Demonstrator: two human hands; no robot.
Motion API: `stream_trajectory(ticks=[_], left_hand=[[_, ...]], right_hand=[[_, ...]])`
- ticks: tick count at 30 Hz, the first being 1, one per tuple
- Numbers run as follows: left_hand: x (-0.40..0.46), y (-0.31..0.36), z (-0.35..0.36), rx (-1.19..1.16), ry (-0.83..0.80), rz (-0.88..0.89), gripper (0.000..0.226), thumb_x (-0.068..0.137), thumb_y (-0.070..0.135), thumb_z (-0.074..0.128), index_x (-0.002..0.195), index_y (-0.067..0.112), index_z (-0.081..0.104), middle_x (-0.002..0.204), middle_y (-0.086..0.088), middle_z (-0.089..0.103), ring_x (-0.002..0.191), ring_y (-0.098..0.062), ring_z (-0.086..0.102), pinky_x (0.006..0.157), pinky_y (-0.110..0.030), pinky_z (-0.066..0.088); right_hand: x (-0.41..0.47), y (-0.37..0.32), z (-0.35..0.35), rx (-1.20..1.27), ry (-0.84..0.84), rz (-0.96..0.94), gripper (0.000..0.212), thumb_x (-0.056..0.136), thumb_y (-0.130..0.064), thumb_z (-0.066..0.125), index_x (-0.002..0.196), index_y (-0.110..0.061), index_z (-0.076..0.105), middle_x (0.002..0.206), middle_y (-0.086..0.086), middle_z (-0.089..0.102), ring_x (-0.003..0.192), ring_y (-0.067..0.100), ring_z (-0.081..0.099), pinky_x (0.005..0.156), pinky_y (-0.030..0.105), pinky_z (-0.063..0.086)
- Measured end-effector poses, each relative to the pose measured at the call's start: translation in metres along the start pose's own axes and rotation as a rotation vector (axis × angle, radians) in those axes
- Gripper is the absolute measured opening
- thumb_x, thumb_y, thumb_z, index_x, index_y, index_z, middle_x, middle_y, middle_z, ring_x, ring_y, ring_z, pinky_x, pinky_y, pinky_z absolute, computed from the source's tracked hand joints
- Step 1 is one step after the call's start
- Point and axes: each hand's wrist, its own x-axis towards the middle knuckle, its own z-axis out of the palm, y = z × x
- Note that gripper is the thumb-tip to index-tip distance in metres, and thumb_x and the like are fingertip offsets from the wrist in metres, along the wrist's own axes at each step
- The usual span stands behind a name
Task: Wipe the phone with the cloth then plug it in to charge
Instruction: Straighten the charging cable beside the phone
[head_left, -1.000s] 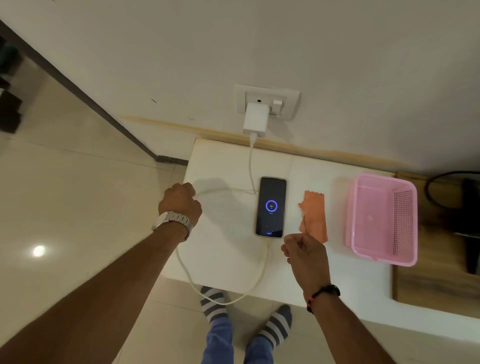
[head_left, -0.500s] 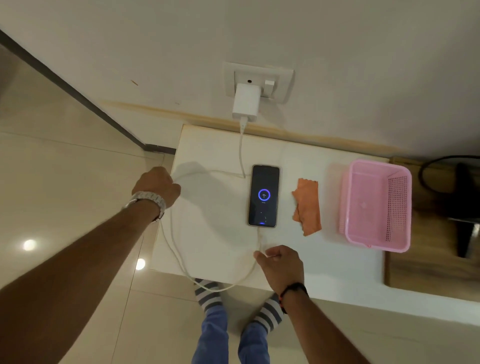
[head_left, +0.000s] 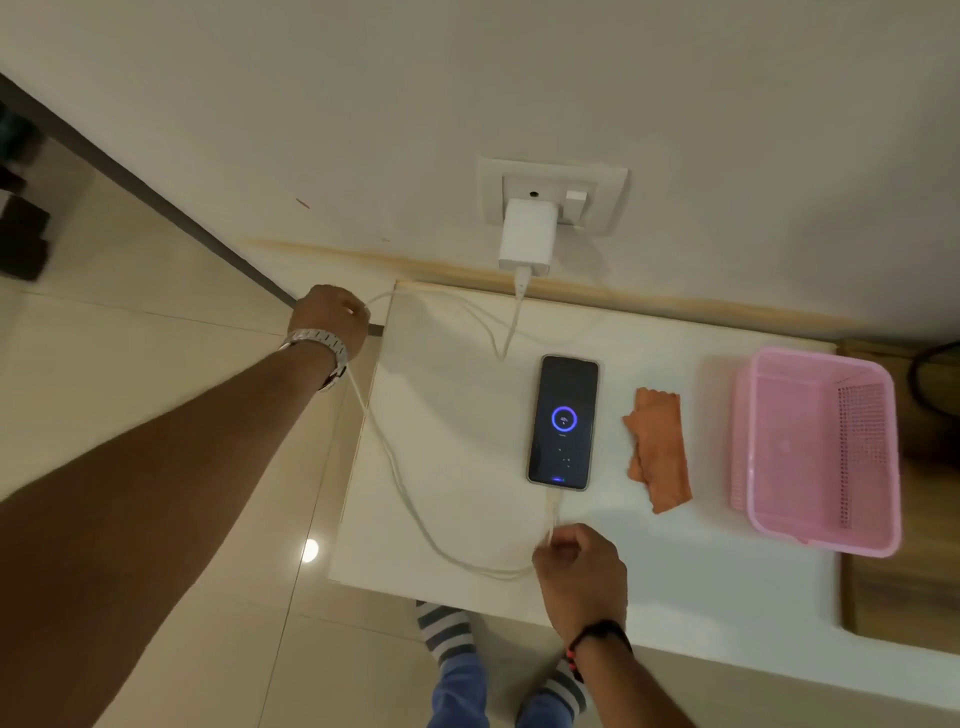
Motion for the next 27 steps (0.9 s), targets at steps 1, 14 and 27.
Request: stream_trajectory(ticks=[1, 14, 27], left_hand=[[0.008, 0.004, 0.003, -0.012, 0.008, 0.011, 0.016, 0.093, 0.024, 0.068, 0.092, 0.015, 0.081, 0.110, -0.009, 0.078, 0.102, -0.031, 0.072, 0.095, -0.040, 0.059], [0.051, 0.007, 0.035, 0.235, -0.140, -0.103, 0.015, 0.087, 0.012, 0.067, 0.095, 0.005, 0.078, 0.103, -0.017, 0.077, 0.085, -0.031, 0.067, 0.079, -0.034, 0.057], [-0.156, 0.012, 0.060, -0.202, 0.095, 0.440, 0.012, 0.083, 0.004, 0.070, 0.091, 0.008, 0.062, 0.078, -0.005, 0.061, 0.068, -0.021, 0.055, 0.066, -0.036, 0.048]], right_hand=[[-0.001, -0.001, 0.002, 0.015, 0.002, -0.004, 0.006, 0.079, -0.019, 0.071, 0.077, -0.024, 0.070, 0.070, -0.013, 0.070, 0.065, -0.001, 0.062, 0.050, 0.010, 0.036], [0.002, 0.004, 0.016, 0.137, -0.010, 0.004, 0.010, 0.075, -0.023, 0.076, 0.072, -0.029, 0.068, 0.065, -0.023, 0.068, 0.067, -0.009, 0.063, 0.052, 0.006, 0.039], [0.001, -0.006, 0.013, 0.127, 0.176, 0.079, 0.026, 0.085, -0.047, 0.070, 0.098, -0.029, 0.056, 0.072, -0.011, 0.068, 0.066, 0.003, 0.059, 0.052, 0.016, 0.035]])
